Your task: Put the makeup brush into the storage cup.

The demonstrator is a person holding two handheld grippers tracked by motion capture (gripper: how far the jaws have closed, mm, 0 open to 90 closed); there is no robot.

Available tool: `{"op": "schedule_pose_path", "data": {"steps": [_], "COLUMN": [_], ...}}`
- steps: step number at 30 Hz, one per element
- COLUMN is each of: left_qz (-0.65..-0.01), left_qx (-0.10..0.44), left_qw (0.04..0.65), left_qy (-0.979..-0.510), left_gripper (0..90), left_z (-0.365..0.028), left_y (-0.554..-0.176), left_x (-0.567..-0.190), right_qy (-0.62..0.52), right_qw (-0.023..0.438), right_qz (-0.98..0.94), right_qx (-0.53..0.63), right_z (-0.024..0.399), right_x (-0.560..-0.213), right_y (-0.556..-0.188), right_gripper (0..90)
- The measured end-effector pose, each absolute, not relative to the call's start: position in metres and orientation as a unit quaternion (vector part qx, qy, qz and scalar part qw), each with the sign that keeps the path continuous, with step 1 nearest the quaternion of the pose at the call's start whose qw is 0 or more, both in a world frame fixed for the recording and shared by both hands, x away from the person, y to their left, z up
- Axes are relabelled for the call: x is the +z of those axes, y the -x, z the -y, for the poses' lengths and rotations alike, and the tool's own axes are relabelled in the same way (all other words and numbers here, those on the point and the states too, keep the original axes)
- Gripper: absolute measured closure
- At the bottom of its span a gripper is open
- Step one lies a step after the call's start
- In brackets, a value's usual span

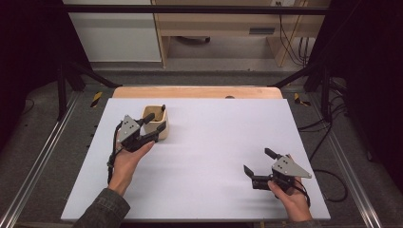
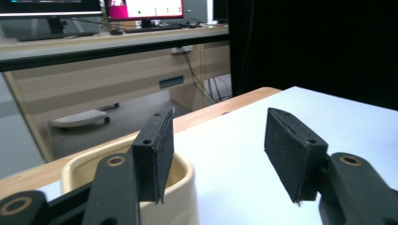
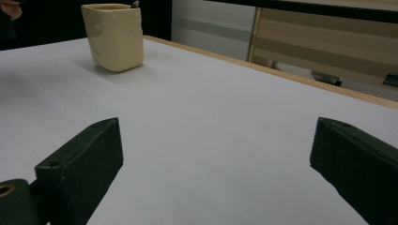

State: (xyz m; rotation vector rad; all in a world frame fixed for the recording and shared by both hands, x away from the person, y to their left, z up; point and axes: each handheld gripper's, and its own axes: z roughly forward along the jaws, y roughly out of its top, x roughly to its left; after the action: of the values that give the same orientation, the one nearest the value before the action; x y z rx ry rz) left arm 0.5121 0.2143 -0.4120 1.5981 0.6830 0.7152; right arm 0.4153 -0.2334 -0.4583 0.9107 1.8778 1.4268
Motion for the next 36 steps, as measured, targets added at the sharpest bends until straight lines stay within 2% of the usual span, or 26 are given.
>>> {"op": "schedule_pose_path", "data": {"steps": [6, 11, 19, 24, 36], "left_qz": [-0.278, -0.275, -0.264, -0.269, -0.264], "left_qx": [0.294, 0.281, 0.257, 0.25, 0.243], "left_qw": [0.591, 0.592, 0.591, 0.59, 0.586], "left_qy": [-0.698, -0.704, -0.717, -0.719, -0.727], "left_gripper": [30.4, 17.5, 8.1, 4.6, 2.8], "left_z": [-0.207, -0.201, -0.196, -0.198, -0.208], "left_y": [-0.507, -0.503, -0.495, -0.488, -0.466], "left_x": [-0.411, -0.412, -0.415, -0.418, -0.425], "right_qy": [-0.343, -0.342, -0.342, -0.345, -0.345], "right_qw": [0.301, 0.3, 0.3, 0.301, 0.3], "right_qz": [-0.71, -0.71, -0.711, -0.709, -0.709], "right_qx": [0.537, 0.537, 0.536, 0.537, 0.537], "right_z": [0.233, 0.232, 0.232, 0.232, 0.232], "right_x": [-0.459, -0.459, -0.459, -0.459, -0.459], "right_y": [-0.415, -0.416, -0.416, -0.416, -0.415], "right_gripper": [3.4, 3.4, 3.0, 2.7, 2.7]}}
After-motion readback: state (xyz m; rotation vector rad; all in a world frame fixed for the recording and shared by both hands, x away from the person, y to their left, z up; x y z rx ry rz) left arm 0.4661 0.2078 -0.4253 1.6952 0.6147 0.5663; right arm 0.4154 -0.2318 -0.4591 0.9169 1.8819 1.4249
